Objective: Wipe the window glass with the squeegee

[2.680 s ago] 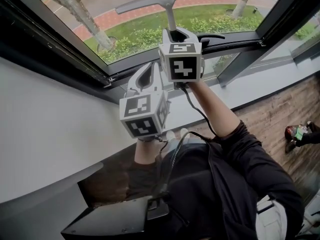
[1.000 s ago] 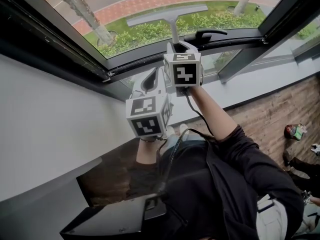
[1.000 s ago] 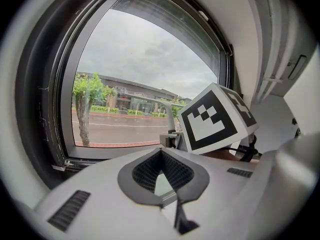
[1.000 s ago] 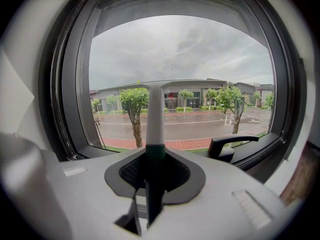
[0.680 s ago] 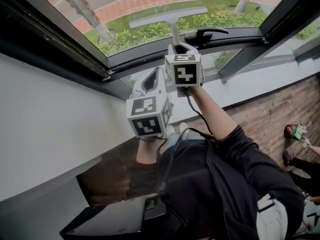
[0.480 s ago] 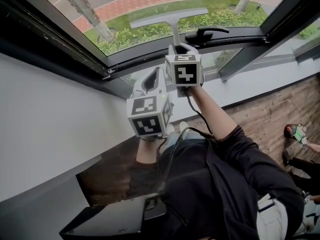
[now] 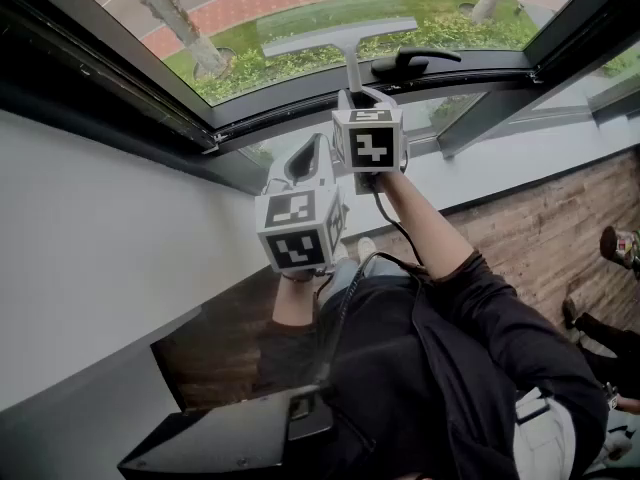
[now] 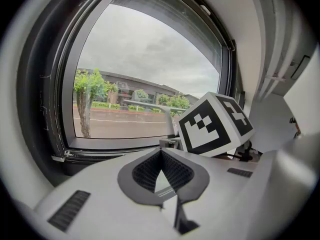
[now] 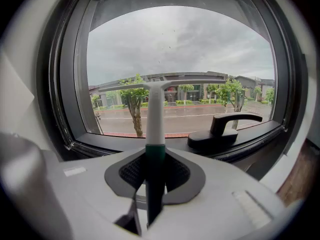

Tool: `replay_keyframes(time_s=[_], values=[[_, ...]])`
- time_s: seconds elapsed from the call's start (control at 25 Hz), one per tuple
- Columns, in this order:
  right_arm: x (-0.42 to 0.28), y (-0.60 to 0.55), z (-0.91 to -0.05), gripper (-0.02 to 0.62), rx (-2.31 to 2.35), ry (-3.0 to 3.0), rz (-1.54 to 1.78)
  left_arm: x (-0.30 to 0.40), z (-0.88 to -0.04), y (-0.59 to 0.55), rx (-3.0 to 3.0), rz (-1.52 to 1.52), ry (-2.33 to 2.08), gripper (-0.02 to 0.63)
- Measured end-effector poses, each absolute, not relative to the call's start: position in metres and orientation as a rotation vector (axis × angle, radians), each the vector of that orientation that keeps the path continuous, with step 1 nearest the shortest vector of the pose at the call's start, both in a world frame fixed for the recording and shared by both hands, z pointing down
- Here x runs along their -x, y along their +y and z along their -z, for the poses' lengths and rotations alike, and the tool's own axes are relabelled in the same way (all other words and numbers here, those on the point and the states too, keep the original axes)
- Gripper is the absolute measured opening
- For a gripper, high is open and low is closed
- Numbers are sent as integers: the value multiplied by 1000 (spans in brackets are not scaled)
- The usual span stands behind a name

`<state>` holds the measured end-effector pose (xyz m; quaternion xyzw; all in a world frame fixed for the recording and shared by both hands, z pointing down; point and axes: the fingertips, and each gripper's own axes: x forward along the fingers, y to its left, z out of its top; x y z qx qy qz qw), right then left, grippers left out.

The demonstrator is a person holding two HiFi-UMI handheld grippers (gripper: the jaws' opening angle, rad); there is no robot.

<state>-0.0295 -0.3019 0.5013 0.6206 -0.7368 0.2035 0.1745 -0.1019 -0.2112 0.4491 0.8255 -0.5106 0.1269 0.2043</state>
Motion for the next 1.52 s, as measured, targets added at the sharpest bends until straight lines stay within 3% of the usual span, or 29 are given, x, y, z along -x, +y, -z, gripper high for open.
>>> replay_keyframes(time_s=[1.52], values=[[27, -294, -540, 64, -1721, -2043, -684, 103, -469, -208, -2261, -403, -1410, 0]])
